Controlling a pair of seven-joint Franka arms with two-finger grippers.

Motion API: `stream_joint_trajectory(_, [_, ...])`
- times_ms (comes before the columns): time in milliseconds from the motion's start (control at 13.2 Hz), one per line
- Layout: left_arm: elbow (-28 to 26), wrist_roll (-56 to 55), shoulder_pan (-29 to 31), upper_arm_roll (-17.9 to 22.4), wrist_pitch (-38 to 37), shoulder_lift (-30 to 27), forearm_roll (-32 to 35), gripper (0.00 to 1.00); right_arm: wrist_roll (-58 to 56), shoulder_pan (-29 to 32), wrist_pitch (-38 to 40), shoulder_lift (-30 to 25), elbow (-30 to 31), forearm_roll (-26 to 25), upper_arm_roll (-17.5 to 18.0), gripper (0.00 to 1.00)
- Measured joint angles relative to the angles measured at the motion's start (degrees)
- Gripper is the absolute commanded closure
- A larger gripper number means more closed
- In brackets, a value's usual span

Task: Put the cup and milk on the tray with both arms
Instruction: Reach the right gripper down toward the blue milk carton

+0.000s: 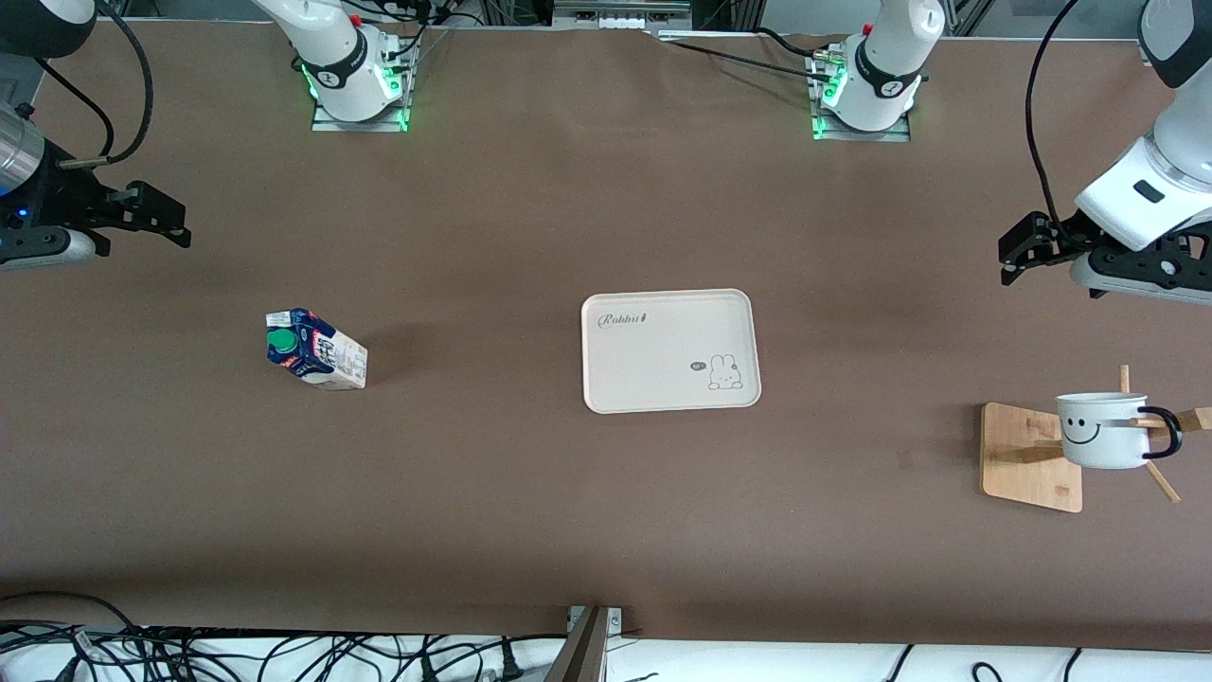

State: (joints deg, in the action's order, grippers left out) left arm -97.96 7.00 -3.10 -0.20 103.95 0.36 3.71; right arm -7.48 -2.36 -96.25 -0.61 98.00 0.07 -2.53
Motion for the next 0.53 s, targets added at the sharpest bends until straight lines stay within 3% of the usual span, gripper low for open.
stream_joint_trajectory(532, [0.00,0.00,0.00,0.00,-0.02,0.00,0.00,0.00,0.01,0.01,0.39,0.00,-0.04,0.04,0.00,0.00])
